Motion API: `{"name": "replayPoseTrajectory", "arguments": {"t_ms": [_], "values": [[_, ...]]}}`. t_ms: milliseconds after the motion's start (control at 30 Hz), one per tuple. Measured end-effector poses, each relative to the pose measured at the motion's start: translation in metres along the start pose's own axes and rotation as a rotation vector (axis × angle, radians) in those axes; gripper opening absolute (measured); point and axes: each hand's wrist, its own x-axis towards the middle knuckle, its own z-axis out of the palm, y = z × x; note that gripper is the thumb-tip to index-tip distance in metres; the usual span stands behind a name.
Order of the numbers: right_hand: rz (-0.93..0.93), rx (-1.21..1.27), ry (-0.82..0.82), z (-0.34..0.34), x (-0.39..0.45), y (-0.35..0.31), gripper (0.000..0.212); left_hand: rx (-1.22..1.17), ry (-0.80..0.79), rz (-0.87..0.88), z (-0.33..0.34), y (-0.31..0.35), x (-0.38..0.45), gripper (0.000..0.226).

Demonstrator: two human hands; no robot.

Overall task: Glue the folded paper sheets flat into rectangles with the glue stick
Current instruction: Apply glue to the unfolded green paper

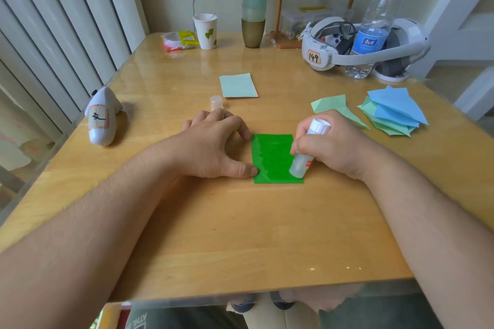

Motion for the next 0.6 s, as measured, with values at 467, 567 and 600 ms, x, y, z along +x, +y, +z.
{"name": "replayPoseTrajectory", "arguments": {"t_ms": [467,567,600], "values": [[0.001,-0.022,0.315,-0.004,0.016,-0.022,0.014,0.018,0.008,0.012,0.001,-0.001,-0.001,0.07],[-0.047,-0.038,0.171,-0.005,0.015,-0.042,0.014,0.05,0.002,-0.017,0.003,0.0,-0.001,0.084],[-0.052,-0.09,0.146,-0.002,0.017,-0.045,0.012,0.062,-0.001,-0.031,0.004,0.0,-0.001,0.089]]}}
